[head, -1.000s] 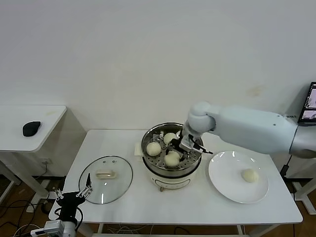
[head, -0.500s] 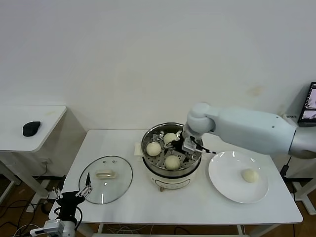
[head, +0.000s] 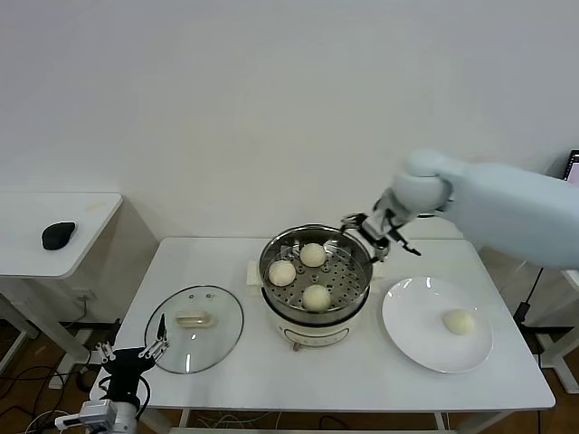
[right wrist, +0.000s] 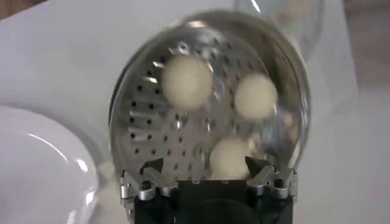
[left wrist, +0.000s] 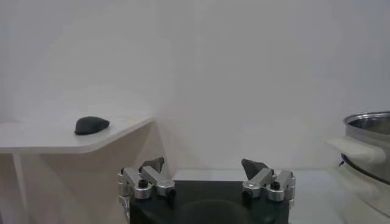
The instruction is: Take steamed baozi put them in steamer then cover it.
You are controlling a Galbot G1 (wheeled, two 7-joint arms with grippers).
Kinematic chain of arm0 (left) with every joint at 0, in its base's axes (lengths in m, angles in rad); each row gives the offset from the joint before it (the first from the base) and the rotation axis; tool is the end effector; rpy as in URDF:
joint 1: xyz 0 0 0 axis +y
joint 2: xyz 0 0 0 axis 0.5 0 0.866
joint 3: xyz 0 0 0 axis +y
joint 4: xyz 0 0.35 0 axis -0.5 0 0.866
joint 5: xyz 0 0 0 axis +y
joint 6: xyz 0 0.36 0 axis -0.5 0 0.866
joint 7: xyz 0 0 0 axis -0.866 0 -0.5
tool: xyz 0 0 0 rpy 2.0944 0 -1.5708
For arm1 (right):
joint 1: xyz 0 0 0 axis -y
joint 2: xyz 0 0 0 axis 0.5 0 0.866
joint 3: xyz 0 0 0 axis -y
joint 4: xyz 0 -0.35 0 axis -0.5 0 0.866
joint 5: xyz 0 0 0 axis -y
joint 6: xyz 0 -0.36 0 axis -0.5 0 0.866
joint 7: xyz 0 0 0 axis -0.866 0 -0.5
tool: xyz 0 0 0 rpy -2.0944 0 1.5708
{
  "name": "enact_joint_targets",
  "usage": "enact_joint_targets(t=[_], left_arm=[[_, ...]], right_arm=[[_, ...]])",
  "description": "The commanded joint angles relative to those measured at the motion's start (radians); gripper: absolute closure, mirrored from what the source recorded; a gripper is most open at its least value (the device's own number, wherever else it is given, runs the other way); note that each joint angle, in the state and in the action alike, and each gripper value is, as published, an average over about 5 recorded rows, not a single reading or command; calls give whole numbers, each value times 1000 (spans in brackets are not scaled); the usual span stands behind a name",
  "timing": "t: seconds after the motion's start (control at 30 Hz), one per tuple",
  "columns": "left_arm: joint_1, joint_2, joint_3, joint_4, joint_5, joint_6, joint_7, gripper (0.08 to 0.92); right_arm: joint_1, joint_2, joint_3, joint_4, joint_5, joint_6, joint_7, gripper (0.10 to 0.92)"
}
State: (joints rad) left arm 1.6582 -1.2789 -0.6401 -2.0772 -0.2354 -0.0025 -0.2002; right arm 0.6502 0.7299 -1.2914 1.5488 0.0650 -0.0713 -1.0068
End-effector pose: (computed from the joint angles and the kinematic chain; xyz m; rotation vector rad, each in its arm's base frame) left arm 0.1658 0.0855 -0.3083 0.2357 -3.0478 -0.1255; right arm 0.5059 -0.0339 -0.0233 1.5176 -1.2343 1.9530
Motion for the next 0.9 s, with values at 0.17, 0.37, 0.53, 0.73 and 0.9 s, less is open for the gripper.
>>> enact_joint_targets(t=[0.17, 0.37, 0.53, 0.73, 0.9], left_arm=[[-6, 4, 25, 2, 5, 1, 1, 177], [-4, 2, 32, 1, 11, 1, 1, 177], [4, -2, 38, -6, 16, 1, 0, 177], [14, -9, 37, -9, 23, 1, -1, 177], [23, -11, 31, -14, 28, 1, -1, 177]], right_arm=[[-192, -416, 138, 86, 25, -267, -25, 203], [-625, -504, 533, 47, -113, -224, -33, 203], [-875, -497, 755, -9, -172, -199, -32, 203], [-1036, -411, 901, -134, -249, -162, -22, 203], [-1083, -336, 929, -230, -318, -127, -9, 203]])
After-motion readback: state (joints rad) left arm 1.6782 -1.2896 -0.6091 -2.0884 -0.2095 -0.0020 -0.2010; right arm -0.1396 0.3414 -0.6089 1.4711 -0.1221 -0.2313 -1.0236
